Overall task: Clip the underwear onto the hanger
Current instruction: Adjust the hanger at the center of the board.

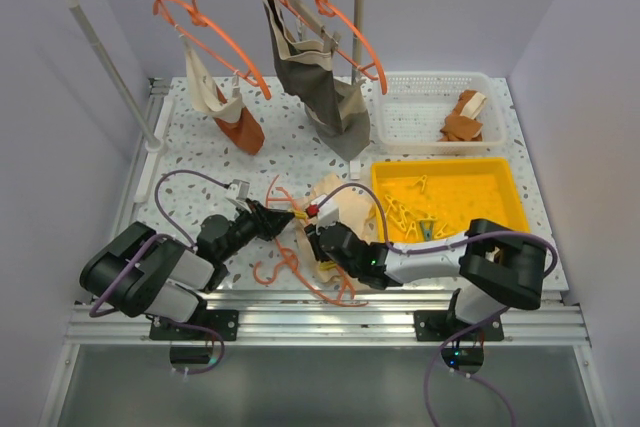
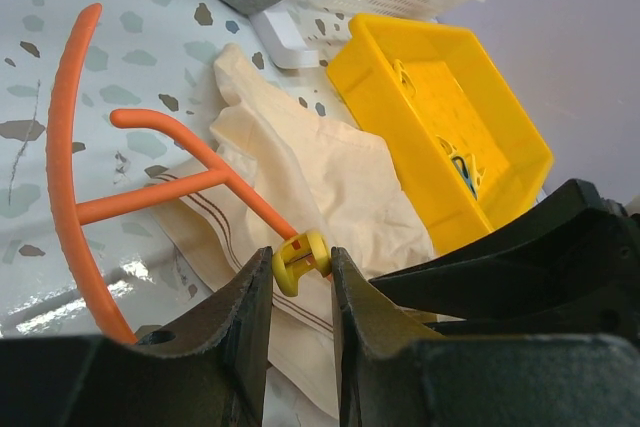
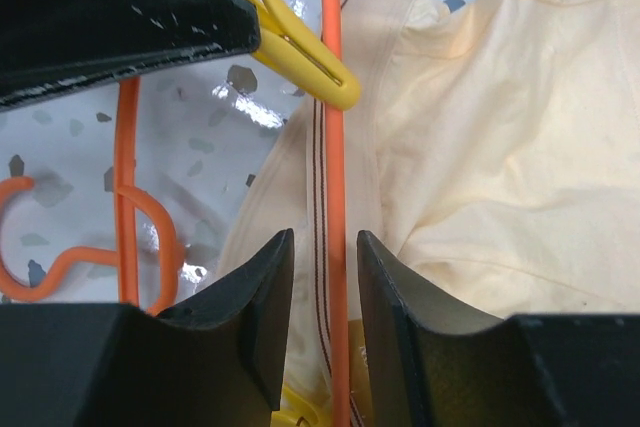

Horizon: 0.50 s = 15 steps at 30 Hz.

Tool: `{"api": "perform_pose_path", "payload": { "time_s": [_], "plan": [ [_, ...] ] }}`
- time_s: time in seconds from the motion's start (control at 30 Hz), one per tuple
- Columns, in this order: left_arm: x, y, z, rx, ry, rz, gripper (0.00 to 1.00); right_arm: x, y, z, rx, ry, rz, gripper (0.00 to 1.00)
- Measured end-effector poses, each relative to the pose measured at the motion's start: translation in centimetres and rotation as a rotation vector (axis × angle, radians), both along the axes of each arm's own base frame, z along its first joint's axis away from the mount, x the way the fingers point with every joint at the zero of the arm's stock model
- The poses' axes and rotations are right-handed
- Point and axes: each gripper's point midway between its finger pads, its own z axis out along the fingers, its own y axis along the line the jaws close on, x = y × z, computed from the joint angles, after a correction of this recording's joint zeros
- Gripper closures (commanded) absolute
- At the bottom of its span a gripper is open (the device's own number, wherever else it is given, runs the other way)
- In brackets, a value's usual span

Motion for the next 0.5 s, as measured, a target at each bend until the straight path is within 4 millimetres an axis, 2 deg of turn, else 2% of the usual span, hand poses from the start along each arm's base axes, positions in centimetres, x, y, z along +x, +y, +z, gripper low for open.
{"api": "perform_pose_path", "payload": {
  "time_s": [0.17, 0.27, 0.3, 0.33, 0.4, 0.5],
  "plan": [
    [0.0, 0.0, 0.1, -0.001, -0.003, 0.0, 1.0, -0.1, -0.3, -1.5, -0.046, 0.018, 0.0, 0.73],
    [0.0, 0.0, 0.3, 0.0, -0.013, 0.0, 1.0, -0.1, -0.2, -1.9, -0.064, 0.023, 0.001, 0.82],
    [0.1, 0.0, 0.3, 0.002, -0.017, 0.0, 1.0, 0.0, -0.2, -2.0, -0.073, 0.025, -0.002, 0.9],
    [0.1, 0.1, 0.4, 0.005, -0.021, 0.001, 1.0, 0.1, -0.2, -2.1, -0.082, 0.024, -0.007, 0.94],
    [0.2, 0.1, 0.4, 0.007, -0.024, 0.007, 1.0, 0.3, -0.2, -2.0, -0.092, 0.024, -0.013, 1.0],
    [0.3, 0.2, 0.4, 0.01, -0.028, 0.014, 1.0, 0.5, 0.0, -1.7, -0.103, 0.025, -0.021, 1.0]
  ]
}}
